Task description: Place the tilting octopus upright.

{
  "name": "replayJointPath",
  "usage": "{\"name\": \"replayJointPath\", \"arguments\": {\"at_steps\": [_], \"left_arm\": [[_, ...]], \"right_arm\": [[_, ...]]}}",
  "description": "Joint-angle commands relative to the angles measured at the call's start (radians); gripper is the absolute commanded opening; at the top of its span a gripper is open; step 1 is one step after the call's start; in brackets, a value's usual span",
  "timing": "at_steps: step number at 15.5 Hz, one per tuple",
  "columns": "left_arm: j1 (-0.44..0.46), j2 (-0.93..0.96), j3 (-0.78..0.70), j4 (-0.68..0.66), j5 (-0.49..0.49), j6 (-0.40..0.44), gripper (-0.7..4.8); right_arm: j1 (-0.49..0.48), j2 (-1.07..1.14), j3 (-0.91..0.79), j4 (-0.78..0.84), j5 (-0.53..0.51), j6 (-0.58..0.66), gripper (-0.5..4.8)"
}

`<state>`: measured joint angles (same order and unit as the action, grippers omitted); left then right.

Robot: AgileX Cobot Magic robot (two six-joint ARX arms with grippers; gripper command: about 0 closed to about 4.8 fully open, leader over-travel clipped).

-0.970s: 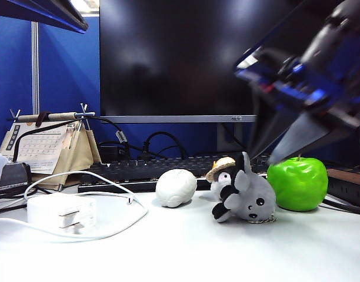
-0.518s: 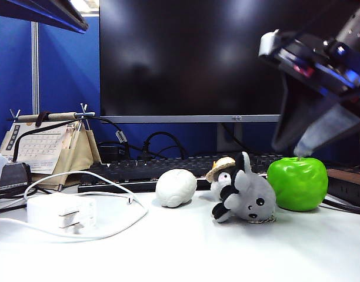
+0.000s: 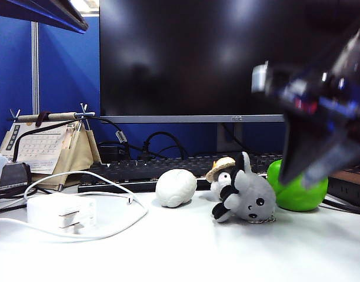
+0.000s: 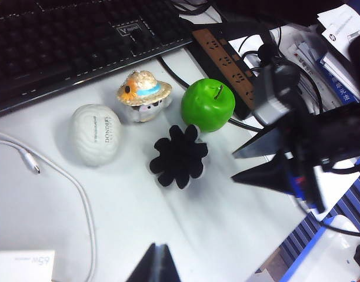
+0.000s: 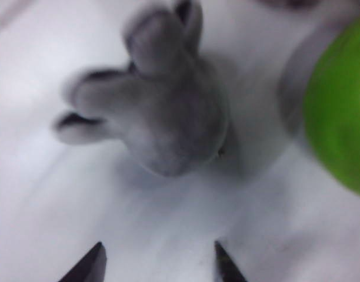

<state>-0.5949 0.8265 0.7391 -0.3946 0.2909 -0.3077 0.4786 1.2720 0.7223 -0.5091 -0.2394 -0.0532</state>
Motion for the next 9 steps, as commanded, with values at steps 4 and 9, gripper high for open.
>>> {"name": "replayJointPath", "arguments": {"at_steps": [4,9], "left_arm": [[0.001,0.0,0.005,0.008,0.001,0.002,-0.02],[0.001,0.0,0.005,0.008,0.001,0.001,-0.02]], "right_arm": [[0.003,0.064,0.003,0.093,-0.049,-0.003,2.33],[0.003,0.134,0.003,0.189,-0.052,0.0,2.29]]}}
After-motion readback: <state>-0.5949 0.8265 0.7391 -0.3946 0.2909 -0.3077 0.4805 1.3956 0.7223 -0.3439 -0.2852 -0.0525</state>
